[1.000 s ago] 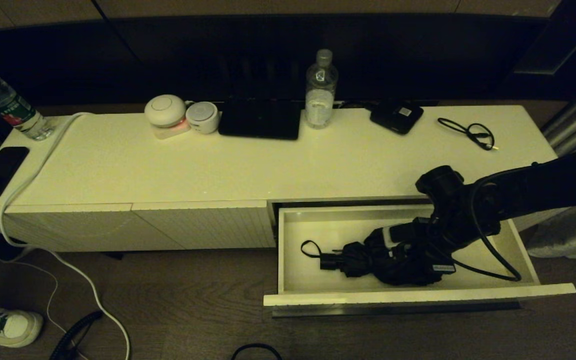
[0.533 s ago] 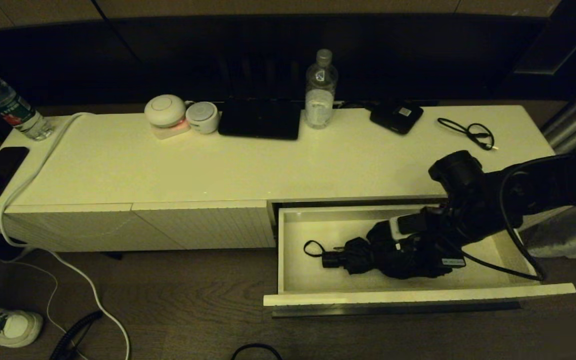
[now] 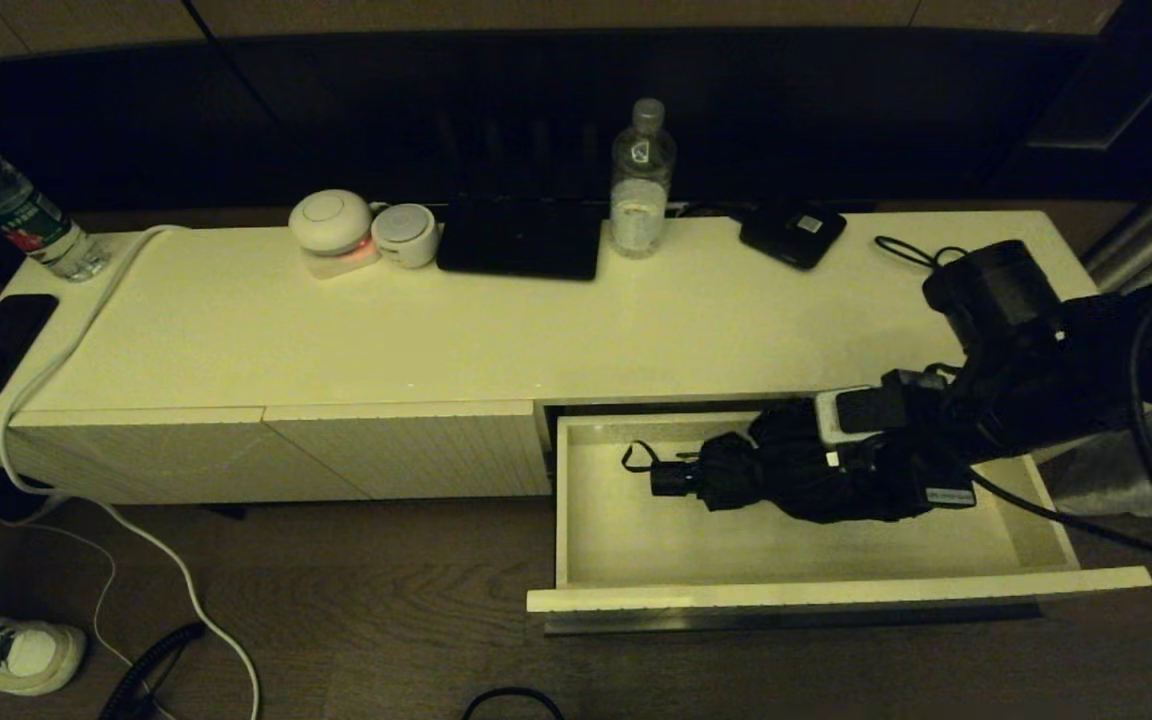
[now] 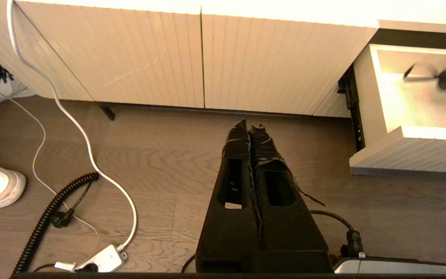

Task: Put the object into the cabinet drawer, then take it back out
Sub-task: Take the umbrella out of the drawer and put it on the table

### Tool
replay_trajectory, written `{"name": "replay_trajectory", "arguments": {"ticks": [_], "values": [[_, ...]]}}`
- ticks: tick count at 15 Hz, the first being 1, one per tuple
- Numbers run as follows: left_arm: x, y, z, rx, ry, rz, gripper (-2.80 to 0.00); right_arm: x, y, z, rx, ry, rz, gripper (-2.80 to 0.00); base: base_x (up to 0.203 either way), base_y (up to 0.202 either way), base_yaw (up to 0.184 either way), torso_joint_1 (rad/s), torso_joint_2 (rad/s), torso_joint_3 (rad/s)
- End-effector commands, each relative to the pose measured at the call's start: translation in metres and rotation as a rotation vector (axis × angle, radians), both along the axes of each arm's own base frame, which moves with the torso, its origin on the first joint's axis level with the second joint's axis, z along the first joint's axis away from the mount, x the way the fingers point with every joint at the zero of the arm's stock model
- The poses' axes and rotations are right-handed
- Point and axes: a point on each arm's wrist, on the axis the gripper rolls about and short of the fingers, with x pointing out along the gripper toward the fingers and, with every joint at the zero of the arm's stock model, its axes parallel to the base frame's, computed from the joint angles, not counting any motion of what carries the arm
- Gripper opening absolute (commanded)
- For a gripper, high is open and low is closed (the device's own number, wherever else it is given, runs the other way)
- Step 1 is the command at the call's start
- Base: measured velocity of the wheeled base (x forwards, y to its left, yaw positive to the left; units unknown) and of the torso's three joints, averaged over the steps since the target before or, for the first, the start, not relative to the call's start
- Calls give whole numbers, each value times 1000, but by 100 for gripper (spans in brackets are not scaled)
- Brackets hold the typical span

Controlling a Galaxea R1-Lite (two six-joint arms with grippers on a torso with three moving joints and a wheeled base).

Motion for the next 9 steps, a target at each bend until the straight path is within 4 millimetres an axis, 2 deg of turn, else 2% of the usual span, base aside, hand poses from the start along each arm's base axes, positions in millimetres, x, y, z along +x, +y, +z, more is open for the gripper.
{"name": "replay_trajectory", "arguments": {"ticks": [1, 5, 9], "values": [[0, 0, 0, -1, -2, 1, -280, -23, -6, 24, 22, -71, -2, -280, 0, 0, 0, 0, 0, 0], [0, 0, 0, -1, -2, 1, -280, -42, -11, 38, 37, -114, -9, -280, 0, 0, 0, 0, 0, 0], [0, 0, 0, -1, -2, 1, -280, -41, -9, 55, 132, -169, -98, -280, 0, 0, 0, 0, 0, 0]]}}
